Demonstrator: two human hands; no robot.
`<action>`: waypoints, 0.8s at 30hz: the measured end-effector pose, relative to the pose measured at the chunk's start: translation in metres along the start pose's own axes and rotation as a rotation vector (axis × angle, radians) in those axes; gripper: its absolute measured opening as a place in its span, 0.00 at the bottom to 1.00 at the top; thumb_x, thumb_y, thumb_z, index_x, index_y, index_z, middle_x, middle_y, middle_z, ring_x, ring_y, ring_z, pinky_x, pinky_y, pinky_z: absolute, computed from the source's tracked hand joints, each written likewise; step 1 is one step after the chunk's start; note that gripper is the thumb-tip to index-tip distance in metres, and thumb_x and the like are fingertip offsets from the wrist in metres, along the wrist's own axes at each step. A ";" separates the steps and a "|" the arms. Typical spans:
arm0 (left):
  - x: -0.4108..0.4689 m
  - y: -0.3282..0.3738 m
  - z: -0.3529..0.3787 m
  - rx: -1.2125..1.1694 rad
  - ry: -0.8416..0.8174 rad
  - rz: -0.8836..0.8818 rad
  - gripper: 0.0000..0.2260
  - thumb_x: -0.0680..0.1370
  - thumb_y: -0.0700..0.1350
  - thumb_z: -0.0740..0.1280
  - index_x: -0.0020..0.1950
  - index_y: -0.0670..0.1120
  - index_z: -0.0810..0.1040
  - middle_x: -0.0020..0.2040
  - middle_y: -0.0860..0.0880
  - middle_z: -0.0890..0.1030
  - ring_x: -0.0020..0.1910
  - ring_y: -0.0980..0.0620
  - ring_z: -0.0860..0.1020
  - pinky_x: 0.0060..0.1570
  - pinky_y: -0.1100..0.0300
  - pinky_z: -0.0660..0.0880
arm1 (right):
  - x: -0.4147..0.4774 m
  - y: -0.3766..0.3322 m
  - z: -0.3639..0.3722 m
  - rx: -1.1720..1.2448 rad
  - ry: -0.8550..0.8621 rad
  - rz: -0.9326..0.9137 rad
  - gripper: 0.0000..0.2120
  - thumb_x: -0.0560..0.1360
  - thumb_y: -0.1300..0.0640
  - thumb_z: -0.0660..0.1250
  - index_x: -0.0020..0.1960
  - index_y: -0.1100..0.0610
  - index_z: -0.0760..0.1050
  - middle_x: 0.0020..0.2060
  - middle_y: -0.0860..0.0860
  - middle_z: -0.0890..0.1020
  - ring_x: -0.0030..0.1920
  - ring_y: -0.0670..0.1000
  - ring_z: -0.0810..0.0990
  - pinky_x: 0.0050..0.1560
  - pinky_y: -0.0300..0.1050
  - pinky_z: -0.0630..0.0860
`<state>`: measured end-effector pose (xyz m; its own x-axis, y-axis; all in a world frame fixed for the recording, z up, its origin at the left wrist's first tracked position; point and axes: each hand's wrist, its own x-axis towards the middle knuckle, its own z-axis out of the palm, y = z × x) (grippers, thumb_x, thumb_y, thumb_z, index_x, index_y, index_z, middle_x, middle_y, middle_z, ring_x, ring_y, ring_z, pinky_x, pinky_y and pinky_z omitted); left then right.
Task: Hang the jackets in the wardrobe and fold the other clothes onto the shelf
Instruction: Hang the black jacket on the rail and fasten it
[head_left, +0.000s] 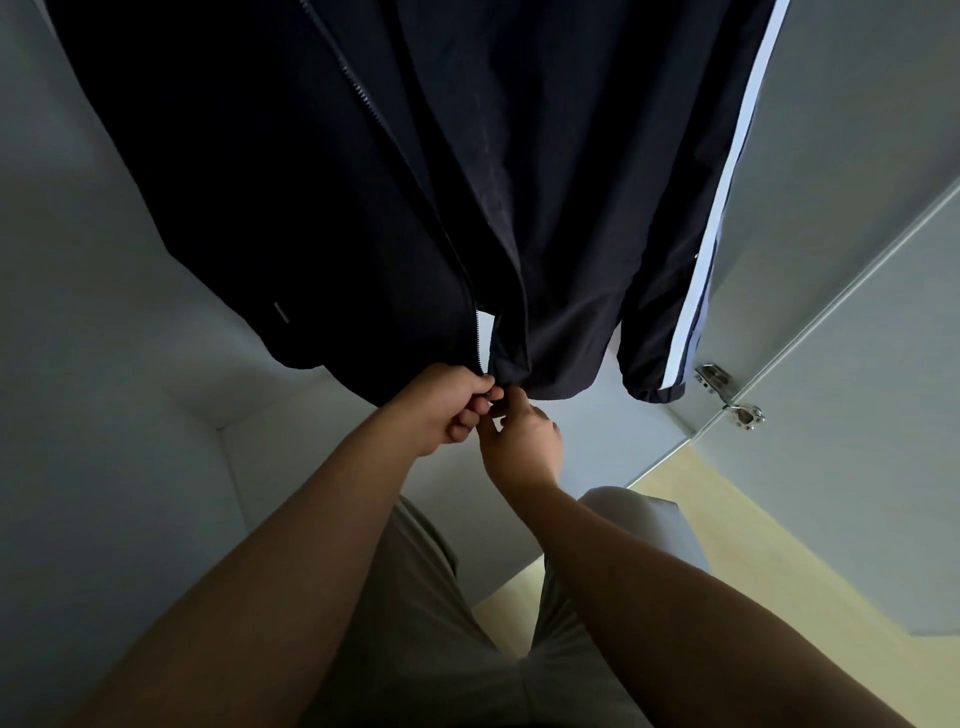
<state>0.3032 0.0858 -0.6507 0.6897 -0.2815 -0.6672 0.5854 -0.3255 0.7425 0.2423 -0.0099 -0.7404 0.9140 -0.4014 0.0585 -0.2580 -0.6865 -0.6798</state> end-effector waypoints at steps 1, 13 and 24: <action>0.000 0.000 0.000 -0.011 -0.007 -0.004 0.13 0.85 0.46 0.60 0.43 0.44 0.78 0.27 0.54 0.70 0.23 0.58 0.63 0.22 0.66 0.58 | 0.000 0.001 0.000 -0.017 0.013 -0.027 0.09 0.78 0.49 0.66 0.55 0.52 0.74 0.48 0.45 0.85 0.49 0.55 0.81 0.52 0.50 0.71; -0.005 0.014 -0.001 0.168 -0.077 -0.056 0.13 0.84 0.46 0.60 0.41 0.45 0.76 0.27 0.54 0.67 0.23 0.58 0.60 0.23 0.64 0.55 | -0.001 -0.001 0.004 -0.088 0.068 0.046 0.21 0.75 0.46 0.68 0.63 0.55 0.68 0.61 0.53 0.72 0.58 0.57 0.75 0.57 0.53 0.70; -0.018 0.035 0.005 -0.149 -0.069 -0.057 0.15 0.86 0.46 0.56 0.40 0.48 0.69 0.27 0.55 0.65 0.21 0.60 0.59 0.24 0.66 0.54 | 0.020 -0.005 -0.019 -0.263 -0.074 -0.083 0.10 0.81 0.50 0.57 0.48 0.54 0.73 0.41 0.54 0.81 0.39 0.62 0.79 0.38 0.47 0.68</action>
<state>0.3097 0.0750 -0.6132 0.6255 -0.3293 -0.7074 0.6830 -0.2072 0.7004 0.2560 -0.0262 -0.7223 0.9532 -0.2987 0.0457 -0.2451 -0.8526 -0.4615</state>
